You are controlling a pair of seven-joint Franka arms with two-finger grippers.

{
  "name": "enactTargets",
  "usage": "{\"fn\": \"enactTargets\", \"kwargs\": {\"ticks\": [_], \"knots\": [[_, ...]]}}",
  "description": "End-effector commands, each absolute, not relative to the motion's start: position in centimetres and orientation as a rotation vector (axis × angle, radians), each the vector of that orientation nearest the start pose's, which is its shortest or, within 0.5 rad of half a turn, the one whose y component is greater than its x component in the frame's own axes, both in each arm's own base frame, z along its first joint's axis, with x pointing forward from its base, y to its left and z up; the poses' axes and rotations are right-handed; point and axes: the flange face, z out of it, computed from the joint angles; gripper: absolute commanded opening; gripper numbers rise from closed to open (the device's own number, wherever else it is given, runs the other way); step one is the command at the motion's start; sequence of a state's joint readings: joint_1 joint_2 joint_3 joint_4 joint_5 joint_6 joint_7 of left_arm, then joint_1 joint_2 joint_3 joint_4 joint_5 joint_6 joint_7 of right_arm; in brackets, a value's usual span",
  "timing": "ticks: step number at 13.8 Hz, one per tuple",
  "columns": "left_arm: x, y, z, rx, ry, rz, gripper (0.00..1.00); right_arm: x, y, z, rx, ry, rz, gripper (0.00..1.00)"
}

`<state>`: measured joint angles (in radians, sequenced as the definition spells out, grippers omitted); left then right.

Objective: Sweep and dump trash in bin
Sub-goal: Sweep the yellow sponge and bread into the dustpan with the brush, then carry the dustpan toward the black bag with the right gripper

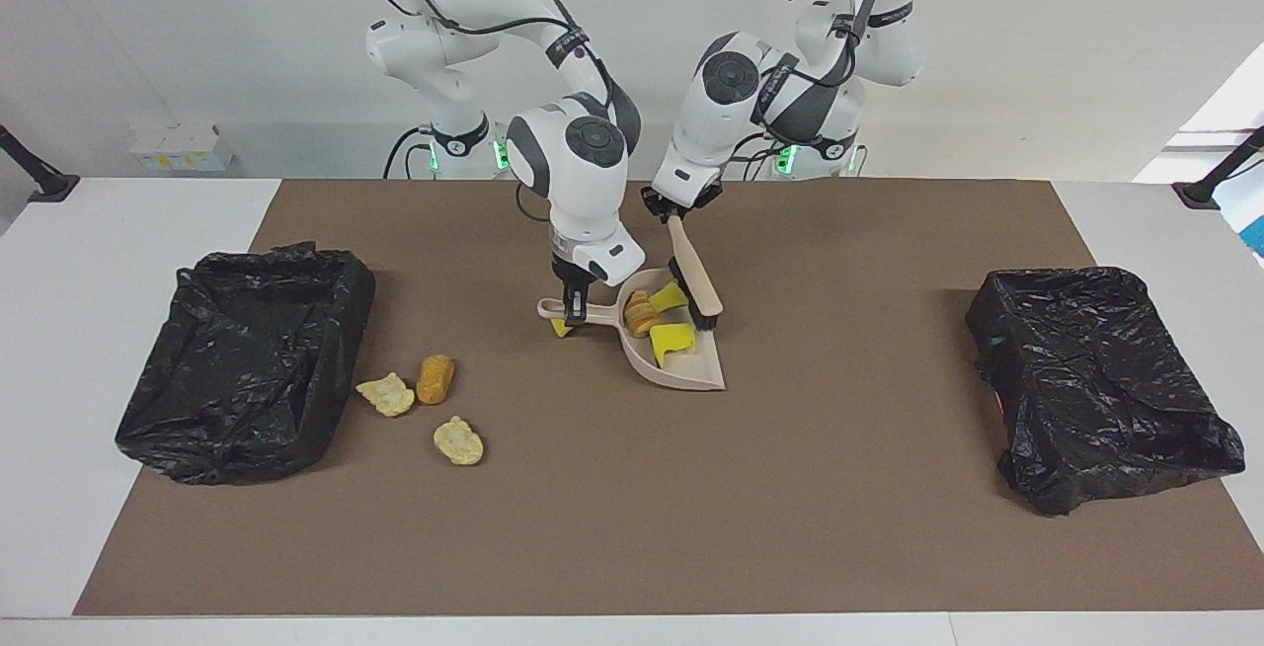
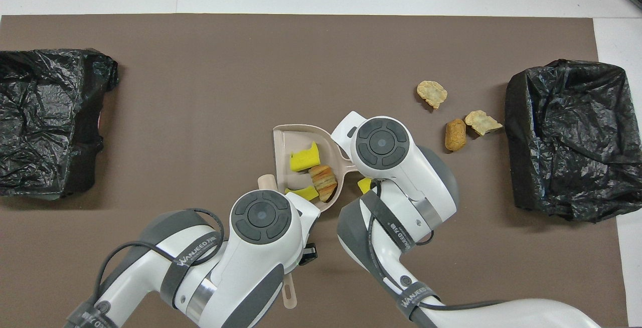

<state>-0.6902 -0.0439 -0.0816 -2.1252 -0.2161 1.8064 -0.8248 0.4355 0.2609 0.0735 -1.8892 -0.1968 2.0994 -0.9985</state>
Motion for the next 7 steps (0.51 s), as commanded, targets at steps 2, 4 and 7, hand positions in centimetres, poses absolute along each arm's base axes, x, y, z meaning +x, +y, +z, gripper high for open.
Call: {"fn": "enactTargets", "kwargs": {"ticks": [2, 4, 7], "knots": [[31.5, -35.9, 43.3, -2.972, -0.094, 0.521, 0.00, 54.1, 28.1, 37.0, 2.088, 2.158, -0.128, 0.00], [28.8, -35.9, 42.9, -2.973, -0.048, 0.497, 0.00, 54.7, 26.8, 38.4, 2.100, 2.140, -0.111, 0.00], [24.0, -35.7, 41.3, -2.997, -0.039, 0.418, 0.00, 55.0, 25.0, 40.4, 2.096, 2.141, -0.127, 0.00]]}}
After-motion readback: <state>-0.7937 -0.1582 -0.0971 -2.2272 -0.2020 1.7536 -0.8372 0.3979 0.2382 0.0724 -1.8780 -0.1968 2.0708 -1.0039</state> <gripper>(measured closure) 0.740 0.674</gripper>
